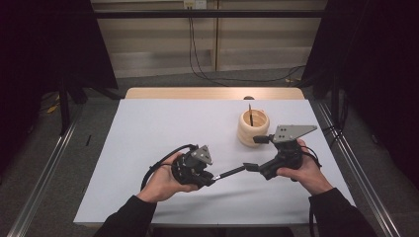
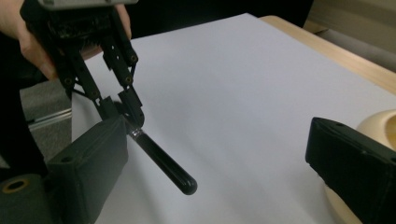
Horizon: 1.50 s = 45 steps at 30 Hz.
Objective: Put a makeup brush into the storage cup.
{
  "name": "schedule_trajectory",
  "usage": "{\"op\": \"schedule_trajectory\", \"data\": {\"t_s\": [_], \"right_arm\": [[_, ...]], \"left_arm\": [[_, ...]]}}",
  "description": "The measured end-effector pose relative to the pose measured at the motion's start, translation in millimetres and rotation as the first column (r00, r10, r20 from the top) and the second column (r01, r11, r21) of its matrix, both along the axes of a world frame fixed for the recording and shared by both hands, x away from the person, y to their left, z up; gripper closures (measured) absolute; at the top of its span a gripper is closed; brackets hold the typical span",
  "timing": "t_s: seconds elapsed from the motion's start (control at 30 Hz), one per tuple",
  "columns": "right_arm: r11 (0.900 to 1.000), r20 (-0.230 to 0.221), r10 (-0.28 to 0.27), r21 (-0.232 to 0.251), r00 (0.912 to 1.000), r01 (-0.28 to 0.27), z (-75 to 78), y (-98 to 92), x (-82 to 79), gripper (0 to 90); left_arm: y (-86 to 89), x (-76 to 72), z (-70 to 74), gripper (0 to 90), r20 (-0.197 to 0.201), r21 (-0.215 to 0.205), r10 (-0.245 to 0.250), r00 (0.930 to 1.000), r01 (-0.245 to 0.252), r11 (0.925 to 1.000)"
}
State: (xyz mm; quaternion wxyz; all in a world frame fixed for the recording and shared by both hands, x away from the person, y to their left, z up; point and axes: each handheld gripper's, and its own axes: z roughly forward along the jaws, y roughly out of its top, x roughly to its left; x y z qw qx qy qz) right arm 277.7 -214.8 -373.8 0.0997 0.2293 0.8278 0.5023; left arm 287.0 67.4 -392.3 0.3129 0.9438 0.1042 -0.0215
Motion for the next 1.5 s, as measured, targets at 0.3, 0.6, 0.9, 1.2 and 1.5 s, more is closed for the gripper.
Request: {"op": "schedule_trajectory", "data": {"t_s": [0.3, 0.6, 0.9, 1.2, 1.5], "right_arm": [[0.991, -0.030, 0.072, -0.108, 0.9970, -0.075, -3.2, 10.9, 4.0, 9.0], [0.936, -0.109, 0.201, -0.273, 0.9735, -0.224, -9.1, 28.2, 0.5, 17.4], [0.867, -0.170, 0.262, -0.391, 0.9500, -0.309, -15.9, 39.6, 4.5, 34.6], [0.821, -0.194, 0.301, -0.446, 0.9339, -0.357, -26.3, 44.2, 4.7, 46.4], [0.799, -0.200, 0.319, -0.470, 0.9267, -0.376, -32.6, 51.2, 3.8, 57.9]], "left_arm": [[-2.3, -1.2, -2.2, 77.8, -0.002, 0.018, -0.008, 1.0000, 0.008, 0.9998], [-3.9, -2.4, -4.5, 77.8, -0.006, 0.020, -0.020, 0.9998, 0.020, 0.9996], [-6.5, -4.2, -7.2, 77.7, -0.007, 0.053, -0.053, 0.9986, 0.053, 0.9972], [-9.9, -5.1, -10.4, 77.7, -0.016, 0.078, -0.077, 0.9969, 0.078, 0.9939], [-12.6, -7.8, -12.6, 77.7, -0.035, 0.077, -0.094, 0.9949, 0.097, 0.9923]]}}
